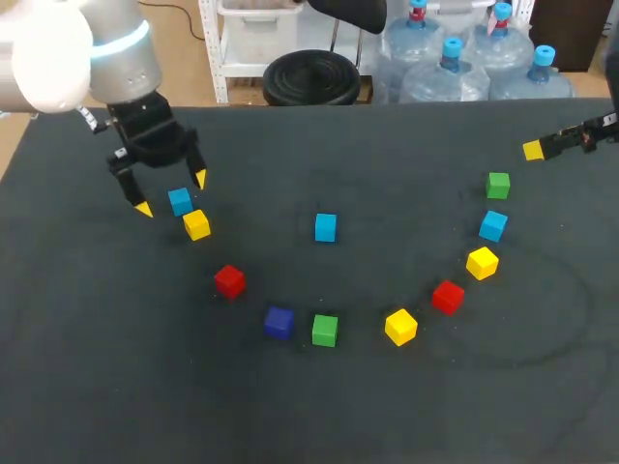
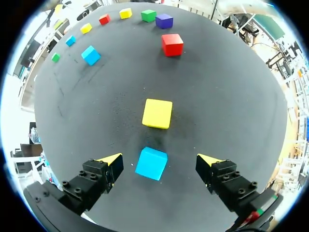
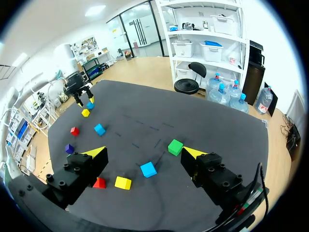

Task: Place the blue cubes, place green cubes on the blue cubes, place the yellow cubes on the green cubes, then place the red cubes on the yellow cubes, and place purple cube on the red cubes.

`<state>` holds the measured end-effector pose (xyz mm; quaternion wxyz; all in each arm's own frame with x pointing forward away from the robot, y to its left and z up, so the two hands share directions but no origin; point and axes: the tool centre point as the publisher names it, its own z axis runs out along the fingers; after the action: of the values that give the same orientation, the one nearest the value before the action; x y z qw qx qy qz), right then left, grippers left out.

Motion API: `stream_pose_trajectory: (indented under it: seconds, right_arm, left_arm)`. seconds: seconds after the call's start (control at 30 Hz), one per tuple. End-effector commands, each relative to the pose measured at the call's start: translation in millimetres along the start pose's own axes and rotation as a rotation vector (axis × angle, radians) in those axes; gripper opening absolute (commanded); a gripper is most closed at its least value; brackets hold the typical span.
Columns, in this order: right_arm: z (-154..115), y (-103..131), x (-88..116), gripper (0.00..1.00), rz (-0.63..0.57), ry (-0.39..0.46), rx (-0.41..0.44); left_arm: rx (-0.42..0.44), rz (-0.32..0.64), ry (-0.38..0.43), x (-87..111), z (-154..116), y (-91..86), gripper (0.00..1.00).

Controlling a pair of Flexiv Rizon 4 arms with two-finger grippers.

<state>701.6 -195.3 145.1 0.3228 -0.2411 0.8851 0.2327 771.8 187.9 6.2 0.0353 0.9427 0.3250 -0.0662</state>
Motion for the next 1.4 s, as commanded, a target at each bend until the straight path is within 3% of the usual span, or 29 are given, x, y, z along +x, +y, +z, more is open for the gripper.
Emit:
stream_pose_trajectory:
  seconds: [0.03,0.17,0.33,0.47,0.63,0.67,0.7,0.73,0.97,1.0,1.1,1.13,1.4]
  right_arm:
    - [1.5,-1.0,0.0,1.0,-0.001,-0.002,-0.004]
    - [1.5,-1.0,0.0,1.0,-0.001,-0.002,-0.004]
    - [1.5,-1.0,0.0,1.0,-0.001,-0.002,-0.004]
    - [1.5,-1.0,0.0,1.0,-0.001,-0.002,-0.004]
    - [1.5,-1.0,0.0,1.0,-0.001,-0.002,-0.004]
    - [1.5,-1.0,0.0,1.0,-0.001,-0.002,-0.004]
    - [1.5,-1.0,0.0,1.0,-0.001,-0.002,-0.004]
    - [1.5,-1.0,0.0,1.0,-0.001,-0.002,-0.004]
    - [1.5,-1.0,0.0,1.0,-0.001,-0.002,-0.004]
    - [1.5,-1.0,0.0,1.0,-0.001,-0.002,-0.004]
    - [1.5,-1.0,0.0,1.0,-0.001,-0.002,-0.004]
    - [1.5,-1.0,0.0,1.0,-0.001,-0.002,-0.004]
    - [1.5,-1.0,0.0,1.0,-0.001,-0.002,-0.004]
  left_arm:
    - [0.026,0.014,0.001,6.8,2.2,6.4,1.0]
    - [0.031,0.017,0.003,10.2,3.7,8.8,1.0]
    - [0.031,0.014,0.001,12.1,4.5,13.8,0.9]
    - [0.029,0.013,-0.003,11.8,4.6,15.3,0.67]
    - [0.032,0.009,-0.011,8.9,6.3,15.8,0.7]
    - [0.033,0.008,-0.012,8.4,6.9,15.6,0.66]
    - [0.033,0.007,-0.013,8.1,7.1,15.5,0.52]
    - [0.034,0.003,-0.016,7.8,7.1,15.2,0.47]
    - [0.036,-0.015,-0.024,7.1,8.7,12.9,0.38]
    - [0.037,-0.018,-0.024,7.0,9.2,12.4,0.33]
    - [0.034,-0.033,-0.026,6.9,10.0,11.6,0.04]
    - [0.032,-0.037,-0.026,6.6,9.9,11.4,0.0]
    - [0.02,-0.096,-0.009,7.5,-1.2,11.6,0.0]
